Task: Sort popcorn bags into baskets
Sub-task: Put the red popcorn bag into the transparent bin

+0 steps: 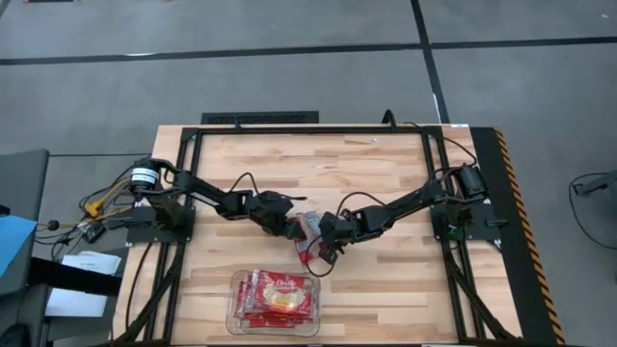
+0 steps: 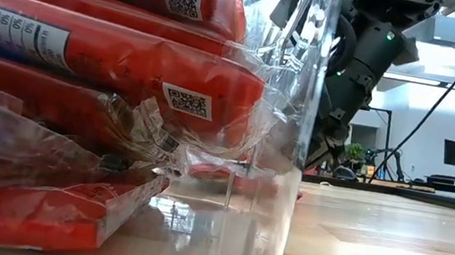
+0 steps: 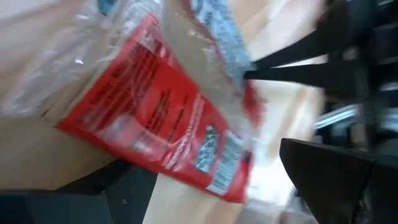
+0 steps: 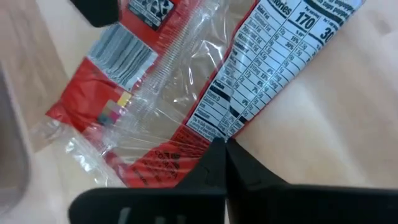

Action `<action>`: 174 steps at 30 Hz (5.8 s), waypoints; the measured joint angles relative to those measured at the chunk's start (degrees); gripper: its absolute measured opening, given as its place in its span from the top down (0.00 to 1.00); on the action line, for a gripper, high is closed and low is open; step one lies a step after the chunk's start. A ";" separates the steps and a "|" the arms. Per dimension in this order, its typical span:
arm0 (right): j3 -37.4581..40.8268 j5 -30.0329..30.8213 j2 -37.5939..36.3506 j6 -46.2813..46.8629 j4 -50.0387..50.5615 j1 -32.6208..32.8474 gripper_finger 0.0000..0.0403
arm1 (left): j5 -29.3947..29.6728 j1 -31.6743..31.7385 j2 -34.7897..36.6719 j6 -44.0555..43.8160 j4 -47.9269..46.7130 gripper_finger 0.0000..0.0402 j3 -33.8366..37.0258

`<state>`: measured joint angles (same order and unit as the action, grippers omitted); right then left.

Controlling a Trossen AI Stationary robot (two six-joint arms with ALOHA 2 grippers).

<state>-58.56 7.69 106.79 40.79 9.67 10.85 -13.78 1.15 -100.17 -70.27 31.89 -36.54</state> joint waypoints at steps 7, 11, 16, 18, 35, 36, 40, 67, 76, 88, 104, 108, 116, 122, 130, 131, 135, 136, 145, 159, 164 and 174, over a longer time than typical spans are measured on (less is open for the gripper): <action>-3.96 4.43 -1.91 -5.17 7.20 -0.04 0.99 | -0.25 0.00 0.06 -4.40 3.90 0.20 -0.06; -4.72 4.45 -2.21 -6.36 7.02 -0.13 0.98 | 0.48 0.10 0.11 -3.86 7.47 0.27 -0.13; -5.01 4.37 -2.46 -6.36 6.80 -0.13 0.98 | 2.18 0.09 0.14 -4.41 8.93 0.48 -0.12; -4.97 4.19 -2.88 -6.40 6.90 0.00 0.98 | 2.53 0.09 0.14 -4.17 8.63 0.60 -0.12; -4.95 5.36 -26.38 -8.77 17.27 -1.21 0.38 | 4.75 -0.34 8.94 16.00 10.93 0.96 -3.62; -4.97 6.24 -28.06 -8.79 17.29 -1.00 0.35 | 4.51 -0.45 10.52 19.93 10.95 0.96 -4.65; -5.25 10.81 -34.75 -9.64 16.33 0.01 0.31 | 6.84 -0.46 17.25 34.45 7.58 0.95 -8.85; -4.93 11.73 -39.08 -28.00 2.46 -0.38 0.30 | 18.21 0.57 26.07 56.01 -11.32 0.96 -22.33; -4.93 9.98 -38.50 -28.67 -0.29 -2.40 0.31 | 18.23 0.57 26.07 55.66 -10.96 0.96 -22.33; -4.95 4.20 -35.76 -30.06 -2.33 -4.63 0.72 | 18.65 0.54 26.04 55.68 -11.03 0.93 -22.33; -11.51 13.40 -39.18 -35.55 5.61 -3.05 0.97 | 11.30 1.94 26.79 46.32 -13.43 0.63 -22.39; -17.11 21.99 -39.99 -40.13 14.91 -1.85 0.99 | 8.27 3.03 27.88 38.75 -13.84 0.50 -22.28; -23.77 47.75 -38.89 -59.71 36.57 7.50 0.99 | 15.81 6.33 30.00 9.40 -8.50 0.38 -22.32; -23.81 63.11 -34.61 -69.83 39.24 11.89 0.97 | 19.49 7.74 29.70 -3.97 -8.54 0.37 -22.33; -23.77 72.63 -27.83 -83.92 39.13 11.47 0.98 | 22.02 7.74 29.00 -10.01 -9.05 0.37 -22.31; -23.77 73.54 -27.06 -84.81 39.06 11.22 0.98 | 21.99 7.74 28.91 -10.03 -9.14 0.37 -22.33; -23.79 76.39 -25.04 -86.43 39.02 10.41 0.97 | 21.90 7.74 28.78 -11.33 -11.36 0.37 -22.31; -23.77 76.38 -24.84 -86.12 39.08 10.19 0.97 | 21.76 7.74 28.78 -11.43 -12.05 0.37 -22.31; -23.77 76.49 -25.42 -86.33 36.02 9.51 0.97 | 21.67 7.74 28.78 -11.44 -16.15 0.37 -22.30; -23.88 72.26 -21.98 -87.56 30.45 7.64 0.97 | 21.58 7.63 28.78 -12.08 -15.52 0.37 -22.31; -23.83 70.67 -20.50 -88.38 29.16 6.33 0.97 | 19.80 7.63 28.78 -12.08 -15.79 0.37 -22.31; -23.81 69.15 -19.53 -89.30 26.18 6.27 0.97 | 17.73 7.58 28.78 -11.01 -16.59 0.67 -22.31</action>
<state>-82.36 76.84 87.26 -48.51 35.85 17.12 3.95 8.73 -71.40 -81.28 15.30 -58.85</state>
